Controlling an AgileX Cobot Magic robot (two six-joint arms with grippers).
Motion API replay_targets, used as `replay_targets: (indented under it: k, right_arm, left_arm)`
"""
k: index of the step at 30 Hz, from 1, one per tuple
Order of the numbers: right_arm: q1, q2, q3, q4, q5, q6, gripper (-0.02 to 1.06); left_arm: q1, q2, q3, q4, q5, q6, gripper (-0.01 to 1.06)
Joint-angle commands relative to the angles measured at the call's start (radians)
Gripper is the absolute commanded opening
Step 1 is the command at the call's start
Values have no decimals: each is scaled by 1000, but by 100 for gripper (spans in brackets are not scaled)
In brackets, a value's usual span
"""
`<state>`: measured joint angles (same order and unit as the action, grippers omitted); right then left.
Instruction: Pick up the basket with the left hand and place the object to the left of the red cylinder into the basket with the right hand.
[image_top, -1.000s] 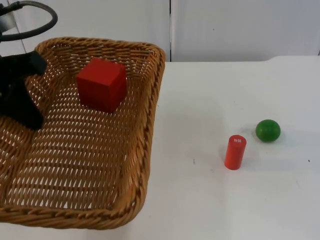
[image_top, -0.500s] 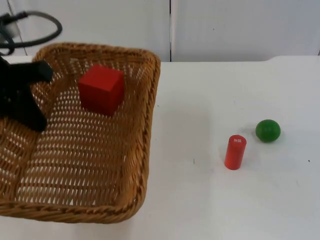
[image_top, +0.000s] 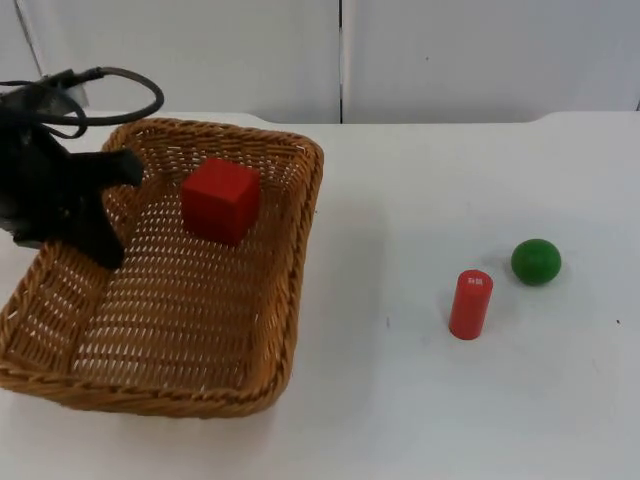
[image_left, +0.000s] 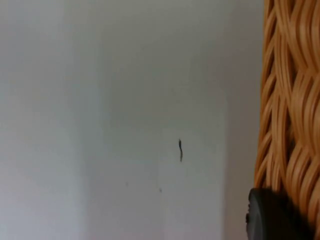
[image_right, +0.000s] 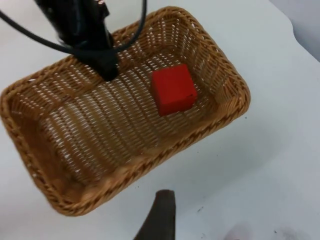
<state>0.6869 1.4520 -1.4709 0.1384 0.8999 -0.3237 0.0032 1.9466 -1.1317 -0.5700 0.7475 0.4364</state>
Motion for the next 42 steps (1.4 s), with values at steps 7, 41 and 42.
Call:
replay_targets:
  k: [7,41,42]
  right_arm:
    - [-5,-9,3,-2,1,20,77]
    - [-5,-9,3,-2,1,44,77]
    - [-5,-9,3,-2,1,44,77]
  left_arm:
    - [-2,117,-113,-40,32,4,0]
    - [-2,217,-170,-132,-5,127,0]
    - [-2,217,-170,-132,-5,127,0]
